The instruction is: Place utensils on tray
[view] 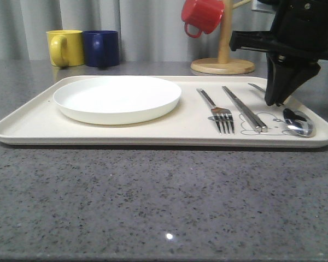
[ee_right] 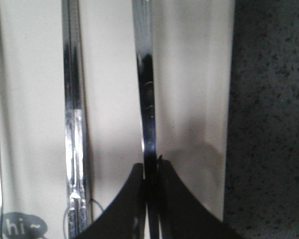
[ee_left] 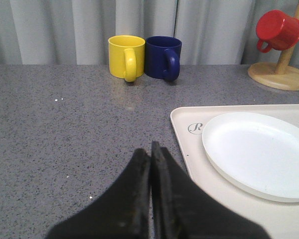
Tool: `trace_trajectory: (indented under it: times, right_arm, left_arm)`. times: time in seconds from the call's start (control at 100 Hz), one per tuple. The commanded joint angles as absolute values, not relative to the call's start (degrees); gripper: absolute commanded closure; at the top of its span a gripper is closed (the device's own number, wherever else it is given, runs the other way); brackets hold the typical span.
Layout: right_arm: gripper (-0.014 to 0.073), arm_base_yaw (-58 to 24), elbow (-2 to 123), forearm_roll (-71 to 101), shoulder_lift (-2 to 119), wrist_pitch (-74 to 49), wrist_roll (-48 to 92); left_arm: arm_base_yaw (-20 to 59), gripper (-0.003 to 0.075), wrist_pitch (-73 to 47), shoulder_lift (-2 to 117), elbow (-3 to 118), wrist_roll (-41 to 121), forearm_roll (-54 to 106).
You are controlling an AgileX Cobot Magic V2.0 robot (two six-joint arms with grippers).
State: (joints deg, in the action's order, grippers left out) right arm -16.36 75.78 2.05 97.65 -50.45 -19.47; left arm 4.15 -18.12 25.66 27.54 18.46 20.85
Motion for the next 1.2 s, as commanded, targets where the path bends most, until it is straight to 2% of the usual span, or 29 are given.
trace_trajectory:
  times: [0.0,0.09,0.33,0.44,0.83,1.19]
  right_arm:
    - [0.0634,-16.3,77.1,2.2,95.2,-48.5,-19.5]
    - [0.0592,-16.3,77.1,2.2,95.2,-48.5,-19.6]
    - [0.0368,-16.3,77.1,2.2,95.2,-48.6,-19.7]
    - [0.0302,-16.3,77.3,2.2,95.1,-48.9,-19.7]
    - [0.0293,-15.7,79.0,-2.7,89.2,-50.5,-19.4]
    - [0.0293,-9.2,74.8,-9.5,76.4,-49.3,-18.9]
  left_arm:
    - [4.0,0.0738,-13.9,25.8,29.3,17.9,21.5]
    - [4.0,0.0738,-13.9,25.8,29.3,17.9,21.5]
    - [4.0,0.0738,-13.9,25.8,29.3,17.9,21.5]
    - [4.0,0.0738,-13.9,25.8,29.3,17.9,21.5]
    - [4.0,0.0738,-13.9,25.8,29.3,17.9,21.5]
    - [4.0,0.0738,-13.9,25.8,29.3,17.9,21.5]
